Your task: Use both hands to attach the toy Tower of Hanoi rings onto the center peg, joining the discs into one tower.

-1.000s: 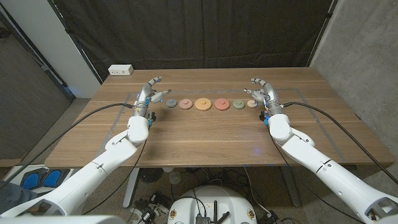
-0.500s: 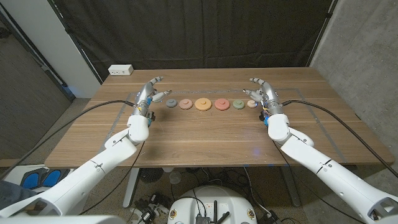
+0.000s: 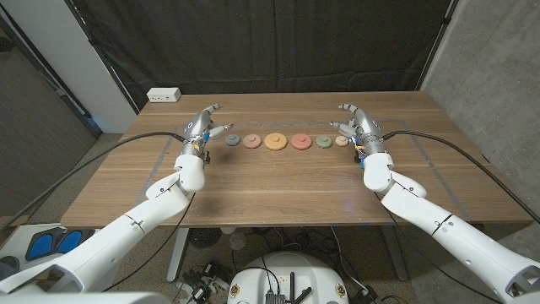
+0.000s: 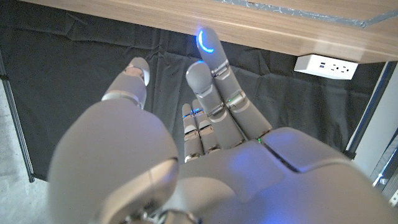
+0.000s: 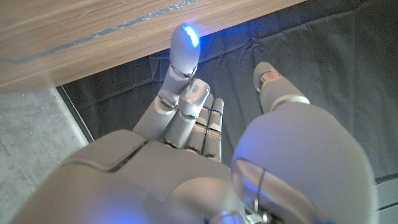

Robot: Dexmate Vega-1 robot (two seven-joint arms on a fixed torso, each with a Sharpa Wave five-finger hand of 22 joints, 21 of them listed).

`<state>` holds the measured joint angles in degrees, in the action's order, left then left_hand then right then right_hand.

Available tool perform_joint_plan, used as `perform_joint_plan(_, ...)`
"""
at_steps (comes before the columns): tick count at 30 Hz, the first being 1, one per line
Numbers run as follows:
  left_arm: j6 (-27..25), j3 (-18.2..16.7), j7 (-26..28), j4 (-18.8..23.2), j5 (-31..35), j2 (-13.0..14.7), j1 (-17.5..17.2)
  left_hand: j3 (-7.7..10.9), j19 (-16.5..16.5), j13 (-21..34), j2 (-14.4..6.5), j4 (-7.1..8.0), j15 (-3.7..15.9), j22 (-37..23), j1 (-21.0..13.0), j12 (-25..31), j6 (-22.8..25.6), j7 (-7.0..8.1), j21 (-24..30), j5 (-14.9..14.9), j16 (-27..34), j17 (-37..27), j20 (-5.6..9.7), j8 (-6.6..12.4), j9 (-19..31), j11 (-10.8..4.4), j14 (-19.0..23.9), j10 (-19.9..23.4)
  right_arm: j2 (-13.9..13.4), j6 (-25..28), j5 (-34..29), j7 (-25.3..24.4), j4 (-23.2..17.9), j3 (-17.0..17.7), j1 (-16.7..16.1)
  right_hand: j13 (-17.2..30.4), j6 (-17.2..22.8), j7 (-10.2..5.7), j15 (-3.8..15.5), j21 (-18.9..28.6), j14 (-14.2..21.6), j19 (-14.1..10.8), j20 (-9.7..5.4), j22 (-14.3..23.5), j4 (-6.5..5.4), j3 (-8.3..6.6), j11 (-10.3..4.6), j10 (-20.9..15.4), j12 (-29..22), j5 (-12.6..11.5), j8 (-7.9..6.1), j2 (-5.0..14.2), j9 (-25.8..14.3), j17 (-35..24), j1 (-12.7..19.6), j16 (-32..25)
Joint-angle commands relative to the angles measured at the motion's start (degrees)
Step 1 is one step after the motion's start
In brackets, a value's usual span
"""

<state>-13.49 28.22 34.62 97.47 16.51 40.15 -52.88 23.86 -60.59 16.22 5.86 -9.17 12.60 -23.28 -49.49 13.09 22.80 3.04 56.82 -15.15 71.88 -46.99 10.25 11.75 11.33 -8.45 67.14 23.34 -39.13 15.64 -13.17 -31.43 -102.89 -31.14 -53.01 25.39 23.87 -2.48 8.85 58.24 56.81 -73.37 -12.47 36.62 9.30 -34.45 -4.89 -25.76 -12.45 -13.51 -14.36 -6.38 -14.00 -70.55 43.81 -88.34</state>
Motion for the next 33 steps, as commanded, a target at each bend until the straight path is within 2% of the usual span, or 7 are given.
perform_joint_plan(1,-6.7,3.6,-1.3,1.1,4.3,-0.8,2.4,-0.48,0.1,-0.1,-0.4,0.08,-0.09,0.1,-0.4,0.0,0.4,0.24,0.6,-0.6,0.6,-0.6,1.91,-0.07,0.2,-0.10,0.8,0.5,-2.7,4.6,-7.8,2.1,-0.3,-2.5,1.9,0.3,-0.3,0.15,3.34,0.1,-0.5,0.3,-0.18,0.1,0.04,-0.50,-0.11,0.3,0.2,0.3,0.34,0.39,-0.1,-0.1,0.5,0.0)
perform_joint_plan(10,-11.1,5.0,-3.3,1.5,5.9,-0.9,4.4,-0.97,-0.1,-0.2,-0.7,0.12,-0.11,0.6,-0.5,0.1,1.4,0.86,1.3,-0.7,1.7,-1.6,1.93,0.14,0.2,-0.28,1.5,1.5,-3.5,6.6,-13.4,5.0,1.0,-5.3,5.2,0.4,-0.5,0.02,3.33,0.2,-0.7,0.5,-0.18,0.0,0.01,-0.55,-0.39,0.3,0.2,0.5,0.48,0.31,0.0,-0.1,0.4,0.1)
perform_joint_plan(16,-14.0,5.7,-5.5,4.1,8.5,1.9,5.1,-1.15,-0.1,-0.3,-0.7,0.11,-0.13,0.8,-0.5,-0.2,1.2,0.85,1.6,-0.7,1.9,-2.1,1.90,-0.03,0.2,-0.44,1.3,1.1,-1.7,12.4,-16.0,7.0,-1.5,-6.5,5.8,0.5,-0.8,-0.11,3.34,0.0,-0.9,0.8,-0.18,-0.3,0.01,-0.59,-0.59,0.5,0.2,0.6,0.63,0.24,0.0,-0.1,0.4,0.1)
perform_joint_plan(20,-12.1,4.4,-6.5,5.6,7.6,4.1,4.3,-1.56,0.3,-0.3,-0.6,0.19,-0.12,1.2,-0.2,-0.4,0.8,0.89,1.8,-0.8,1.3,-1.8,1.87,-0.23,0.2,-0.45,0.4,0.9,-1.3,14.6,-16.3,8.5,-3.3,-6.9,5.5,0.6,-1.0,-0.42,3.34,-0.1,-1.1,1.1,-0.18,-0.4,0.06,-0.65,-0.76,0.5,0.2,0.6,0.75,0.18,0.0,-0.1,0.4,0.2)
perform_joint_plan(23,-13.8,5.0,-7.0,6.8,9.9,5.3,4.2,-1.85,0.5,-0.4,-0.5,0.23,-0.12,1.5,-0.1,-0.5,0.7,0.79,2.0,-0.8,1.6,-2.1,1.88,-0.27,0.2,-0.48,0.5,0.7,-1.8,15.8,-17.2,9.2,-4.6,-7.3,5.1,0.7,-0.9,-0.72,3.35,-0.2,-1.3,1.3,-0.18,-0.6,0.11,-0.71,-0.95,0.6,0.2,0.7,0.70,0.13,0.0,-0.1,0.4,0.2)
perform_joint_plan(28,-13.0,4.4,-6.8,6.6,10.0,5.7,3.6,-2.04,0.6,-0.3,-0.5,0.27,-0.11,1.7,0.1,-0.5,0.6,0.87,2.2,-0.8,1.4,-2.0,1.88,-0.32,0.2,-0.51,0.3,0.7,-3.3,16.1,-18.4,11.1,-5.5,-8.1,5.1,0.8,-0.7,-0.90,3.36,-0.3,-1.5,1.5,-0.18,-0.7,0.13,-0.79,-1.11,0.4,0.1,0.8,0.61,0.13,0.0,-0.1,0.5,0.3)
perform_joint_plan(33,-12.5,4.5,-6.7,4.9,10.2,5.5,3.9,-2.19,0.7,-0.3,-0.5,0.29,-0.11,1.8,0.2,-0.5,0.7,0.92,2.3,-0.8,1.4,-1.9,1.88,-0.29,0.2,-0.51,0.2,0.8,-3.3,17.8,-19.6,12.1,-5.6,-8.4,5.2,0.9,-0.7,-0.93,3.36,-0.1,-1.6,1.4,-0.18,-0.7,0.13,-0.86,-1.10,0.4,0.1,0.9,0.63,0.17,0.0,-0.1,0.5,0.3)
